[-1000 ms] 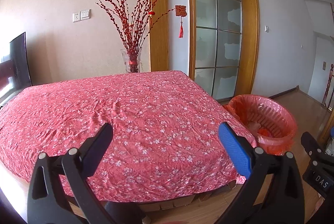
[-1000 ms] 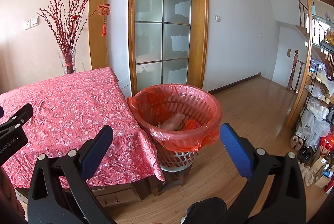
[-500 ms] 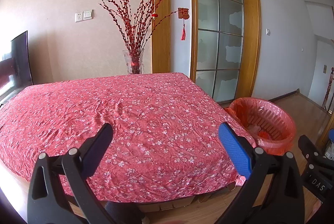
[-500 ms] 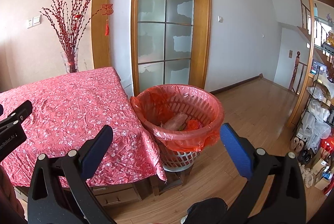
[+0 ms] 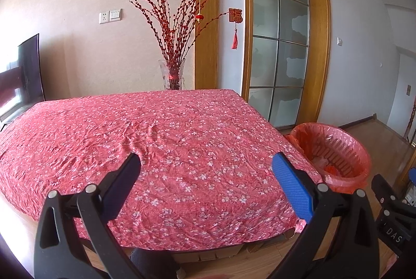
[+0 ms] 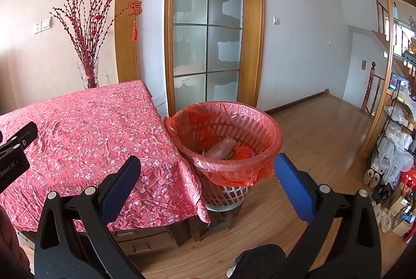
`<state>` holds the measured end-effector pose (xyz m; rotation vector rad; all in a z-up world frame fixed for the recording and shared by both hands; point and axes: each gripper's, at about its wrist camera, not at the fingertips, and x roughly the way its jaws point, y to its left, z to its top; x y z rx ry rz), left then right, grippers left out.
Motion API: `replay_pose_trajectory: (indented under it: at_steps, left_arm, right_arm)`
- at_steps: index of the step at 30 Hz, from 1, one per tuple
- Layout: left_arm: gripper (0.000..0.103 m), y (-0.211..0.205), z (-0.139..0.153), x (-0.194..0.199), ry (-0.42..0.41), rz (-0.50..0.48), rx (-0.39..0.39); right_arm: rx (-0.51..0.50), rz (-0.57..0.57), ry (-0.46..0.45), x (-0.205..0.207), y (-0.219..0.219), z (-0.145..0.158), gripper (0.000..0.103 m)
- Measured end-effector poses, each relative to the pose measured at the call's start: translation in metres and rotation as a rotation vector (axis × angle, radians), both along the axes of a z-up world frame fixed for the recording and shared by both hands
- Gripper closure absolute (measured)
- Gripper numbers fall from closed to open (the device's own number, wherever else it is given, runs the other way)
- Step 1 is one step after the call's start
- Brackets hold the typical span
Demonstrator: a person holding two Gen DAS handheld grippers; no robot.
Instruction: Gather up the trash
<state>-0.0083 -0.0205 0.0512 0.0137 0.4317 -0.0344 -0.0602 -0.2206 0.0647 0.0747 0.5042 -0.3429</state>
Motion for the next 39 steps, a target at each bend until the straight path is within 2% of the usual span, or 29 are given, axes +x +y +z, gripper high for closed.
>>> replay_pose_trajectory:
  at_steps: [39]
  left_arm:
    - [0.004,0.0017,-0.0024,0.0012,0.010,0.005,-0.007]
  right_arm:
    - [0.004,-0.001,0.004,0.0001,-0.0003,-0.0035,0.002]
